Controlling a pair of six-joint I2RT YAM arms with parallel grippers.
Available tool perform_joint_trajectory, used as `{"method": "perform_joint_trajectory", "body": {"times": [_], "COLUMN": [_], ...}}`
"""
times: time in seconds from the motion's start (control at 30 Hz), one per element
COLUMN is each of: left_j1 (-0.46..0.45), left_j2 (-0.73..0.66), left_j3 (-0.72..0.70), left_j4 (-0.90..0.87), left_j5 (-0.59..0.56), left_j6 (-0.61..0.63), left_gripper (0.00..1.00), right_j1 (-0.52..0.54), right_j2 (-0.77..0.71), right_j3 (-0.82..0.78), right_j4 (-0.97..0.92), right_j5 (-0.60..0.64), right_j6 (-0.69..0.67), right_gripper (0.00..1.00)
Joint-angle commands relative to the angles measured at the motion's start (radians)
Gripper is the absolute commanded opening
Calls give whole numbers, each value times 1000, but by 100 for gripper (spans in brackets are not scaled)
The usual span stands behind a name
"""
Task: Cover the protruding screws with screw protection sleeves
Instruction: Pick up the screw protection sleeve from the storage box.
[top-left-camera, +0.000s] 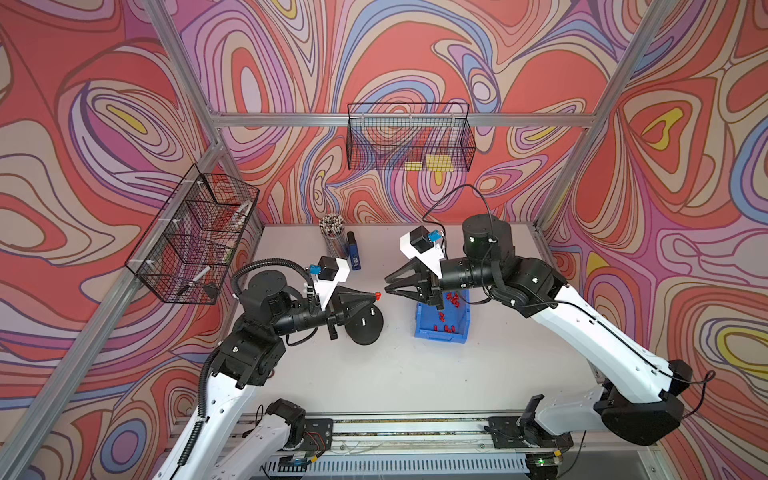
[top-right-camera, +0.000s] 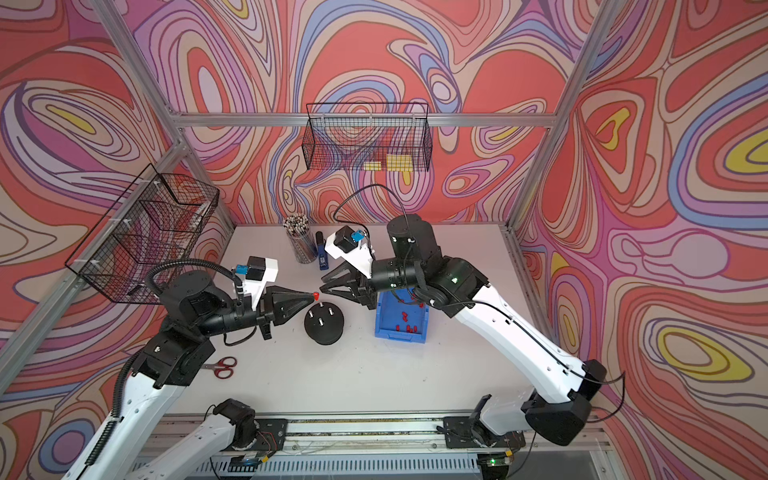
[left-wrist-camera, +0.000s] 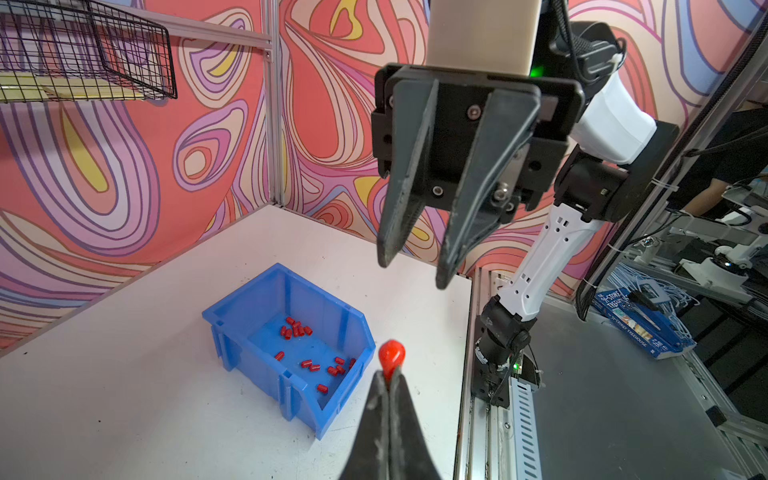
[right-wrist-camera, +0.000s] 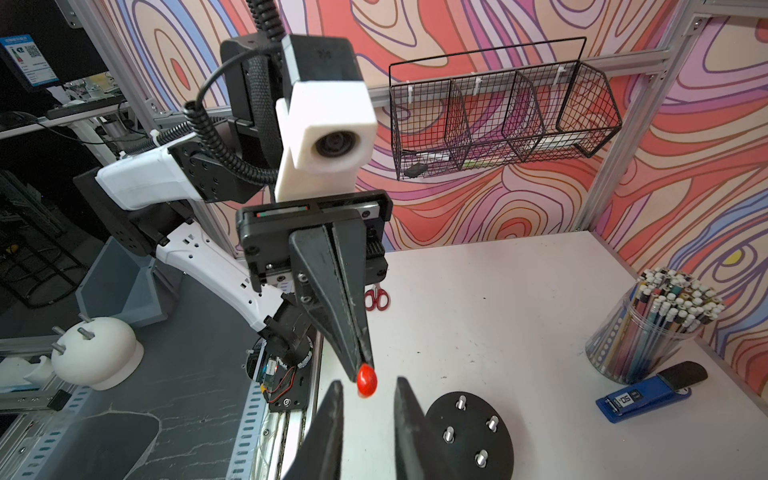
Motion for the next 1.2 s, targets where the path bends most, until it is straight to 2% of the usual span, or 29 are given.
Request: {"method": "perform_joint_trajectory", "body": {"times": [0.0,0.53,1.17], "left_j1": [-5,-6,-4], "left_j2": [-2,13,21], "left_j3": [7,6,-2], "left_j4": [1,18,47], "left_j5": [29,46,54], "left_j6": [8,-15,-22], "left_gripper": [0,0,0], "right_j1": [5,10,12], "right_j2": [19,55,68], "right_j3": [-13,4,25], "right_j4": [-9,-56,-79], "right_j5": [-25,-32,-55], "right_j6": [9,-9,-7], "right_gripper": [23,19,18]}}
